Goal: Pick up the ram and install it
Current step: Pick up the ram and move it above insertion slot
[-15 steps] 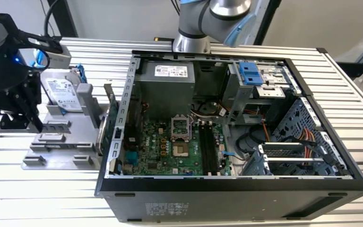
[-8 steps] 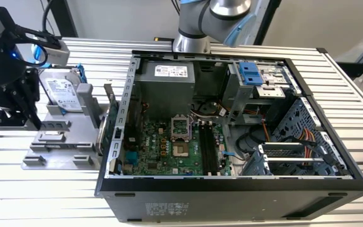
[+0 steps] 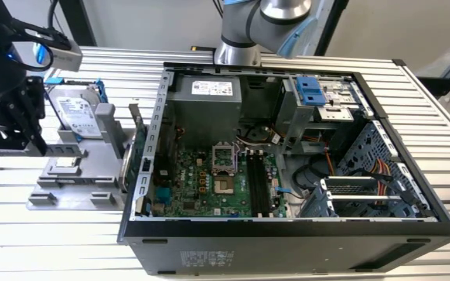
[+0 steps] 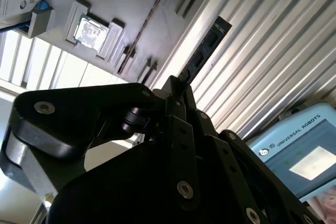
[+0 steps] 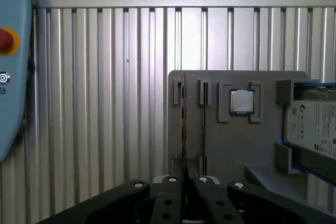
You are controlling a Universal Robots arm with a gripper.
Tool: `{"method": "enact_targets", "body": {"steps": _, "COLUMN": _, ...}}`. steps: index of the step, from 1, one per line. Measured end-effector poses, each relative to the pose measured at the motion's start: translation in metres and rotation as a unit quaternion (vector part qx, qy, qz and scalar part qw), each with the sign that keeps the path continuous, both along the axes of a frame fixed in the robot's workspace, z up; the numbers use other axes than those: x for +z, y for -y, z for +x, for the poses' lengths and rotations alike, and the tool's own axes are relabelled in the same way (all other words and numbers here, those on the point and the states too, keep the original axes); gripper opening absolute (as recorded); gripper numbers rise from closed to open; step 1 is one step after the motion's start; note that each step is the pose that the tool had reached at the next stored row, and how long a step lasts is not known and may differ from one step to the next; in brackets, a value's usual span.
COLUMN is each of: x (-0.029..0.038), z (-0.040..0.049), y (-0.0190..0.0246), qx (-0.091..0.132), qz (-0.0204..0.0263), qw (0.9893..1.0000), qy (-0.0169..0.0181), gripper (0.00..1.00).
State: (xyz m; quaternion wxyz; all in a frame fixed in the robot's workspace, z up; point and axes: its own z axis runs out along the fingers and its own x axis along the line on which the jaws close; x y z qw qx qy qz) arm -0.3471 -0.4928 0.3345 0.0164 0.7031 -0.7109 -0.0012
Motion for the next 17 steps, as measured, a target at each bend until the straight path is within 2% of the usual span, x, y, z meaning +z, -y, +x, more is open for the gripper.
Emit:
{"method": "enact_targets", "body": {"steps": 9, "x": 0.0109, "z": 0.0000, "y": 0.0000, "qx": 0.000, "qz": 0.0000, "qw": 1.0000, "qy": 0.0000, "gripper": 0.00}}
{"method": "enact_targets", "body": {"steps": 17, "x": 0.0180, "z": -0.0001, "y": 0.0000, "qx": -0.003, "qz": 0.0000, "qw": 1.0000, "qy": 0.0001, "gripper": 0.00}}
